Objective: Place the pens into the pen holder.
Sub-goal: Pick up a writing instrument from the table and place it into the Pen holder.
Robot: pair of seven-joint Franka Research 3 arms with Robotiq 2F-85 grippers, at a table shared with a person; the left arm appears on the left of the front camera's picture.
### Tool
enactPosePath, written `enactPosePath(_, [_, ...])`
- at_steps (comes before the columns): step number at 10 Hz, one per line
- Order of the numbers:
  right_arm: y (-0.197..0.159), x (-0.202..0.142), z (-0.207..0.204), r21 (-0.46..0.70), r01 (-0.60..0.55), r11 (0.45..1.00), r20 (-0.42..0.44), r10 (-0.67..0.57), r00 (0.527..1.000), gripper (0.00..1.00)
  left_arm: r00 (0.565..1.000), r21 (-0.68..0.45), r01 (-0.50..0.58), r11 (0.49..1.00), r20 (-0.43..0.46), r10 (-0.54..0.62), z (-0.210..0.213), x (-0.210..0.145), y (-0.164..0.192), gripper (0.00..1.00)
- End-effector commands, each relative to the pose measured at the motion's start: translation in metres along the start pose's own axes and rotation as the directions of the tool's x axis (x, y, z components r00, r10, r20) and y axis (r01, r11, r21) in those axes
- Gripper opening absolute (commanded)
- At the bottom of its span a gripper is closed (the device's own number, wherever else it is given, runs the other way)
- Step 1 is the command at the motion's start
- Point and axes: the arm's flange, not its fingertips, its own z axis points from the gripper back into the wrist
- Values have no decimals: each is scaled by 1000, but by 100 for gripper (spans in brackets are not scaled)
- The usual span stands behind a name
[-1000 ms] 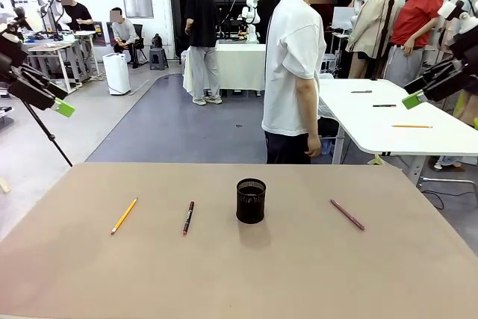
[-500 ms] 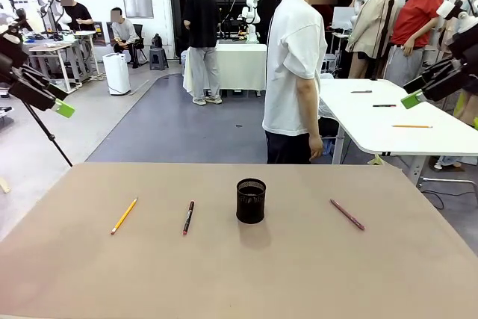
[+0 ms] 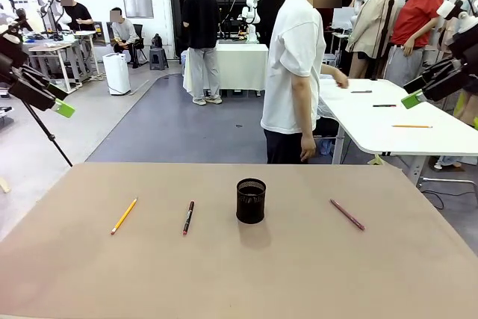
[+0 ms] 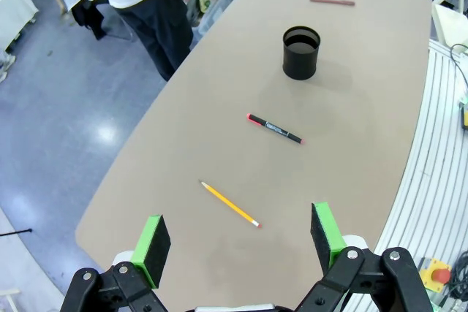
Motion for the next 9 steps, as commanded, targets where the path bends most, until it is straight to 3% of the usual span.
enactPosePath(1, [2,2,1,-2,-1,1000,11,1,1000,100,1000,-3,3,1000,9,-3,2,1,-1,100])
enactPosePath(4, [2,2,1,-2,-1,1000,11,1,1000,100,1000,0,0,1000,0,0,0,0,0,100])
enactPosePath(5, [2,2,1,-2,-1,1000,11,1,1000,100,987,22,-34,999,-159,37,-4,5,-2,100])
enactPosePath(6, [2,2,1,-2,-1,1000,11,1,1000,100,973,48,-52,997,-220,62,-9,10,-5,100])
enactPosePath(8, [2,2,1,-2,-1,1000,11,1,1000,100,871,183,-236,954,-396,292,-37,26,-17,100])
enactPosePath(9, [2,2,1,-2,-1,1000,11,1,1000,100,837,185,-307,934,-414,357,-53,28,-24,100])
